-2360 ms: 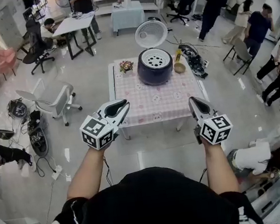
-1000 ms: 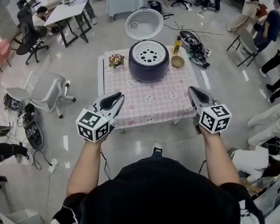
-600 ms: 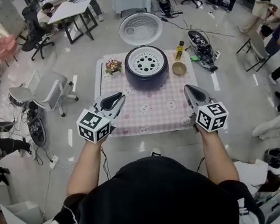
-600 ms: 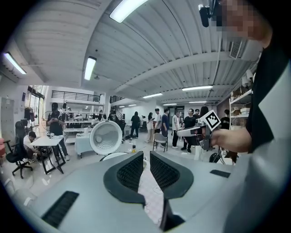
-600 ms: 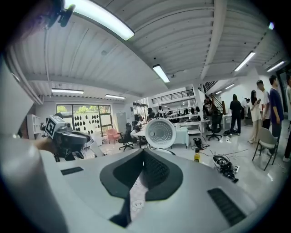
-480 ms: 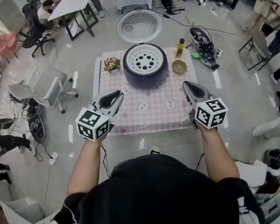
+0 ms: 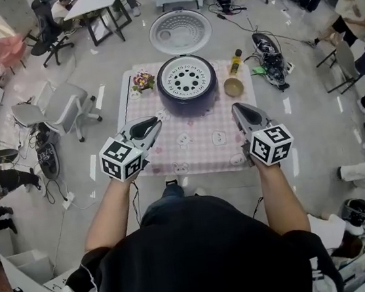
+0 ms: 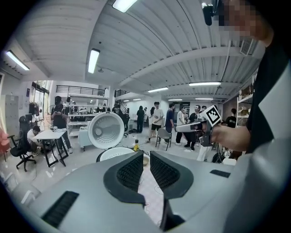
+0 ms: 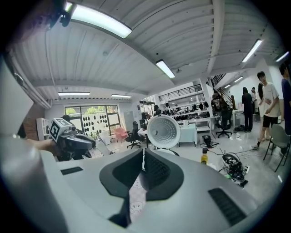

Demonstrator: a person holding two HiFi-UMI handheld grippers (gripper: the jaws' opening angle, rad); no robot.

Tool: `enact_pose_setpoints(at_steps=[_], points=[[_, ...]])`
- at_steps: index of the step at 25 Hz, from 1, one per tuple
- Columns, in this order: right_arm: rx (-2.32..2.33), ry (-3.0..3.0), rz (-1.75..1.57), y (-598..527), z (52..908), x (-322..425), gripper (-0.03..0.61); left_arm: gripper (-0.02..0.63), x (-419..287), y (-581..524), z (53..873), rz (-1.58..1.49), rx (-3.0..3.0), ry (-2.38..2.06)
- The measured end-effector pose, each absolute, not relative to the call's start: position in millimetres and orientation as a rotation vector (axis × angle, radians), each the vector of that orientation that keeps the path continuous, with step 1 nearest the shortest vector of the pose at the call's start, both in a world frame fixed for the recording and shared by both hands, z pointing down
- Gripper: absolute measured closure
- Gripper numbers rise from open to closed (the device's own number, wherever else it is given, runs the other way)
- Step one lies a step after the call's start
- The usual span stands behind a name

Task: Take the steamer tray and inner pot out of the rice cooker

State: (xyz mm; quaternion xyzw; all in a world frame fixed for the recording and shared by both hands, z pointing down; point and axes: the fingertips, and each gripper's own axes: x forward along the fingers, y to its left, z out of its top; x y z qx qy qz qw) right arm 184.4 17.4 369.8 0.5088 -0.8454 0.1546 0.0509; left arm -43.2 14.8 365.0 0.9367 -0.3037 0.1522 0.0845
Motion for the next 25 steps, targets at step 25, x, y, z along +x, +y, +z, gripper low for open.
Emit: enact_pose_setpoints(at_steps=[25], points=[[1.605,-2.463,0.479,-86,382,113,0.514,0.549,-99,-118,380,0.391,2.827,-0.719]])
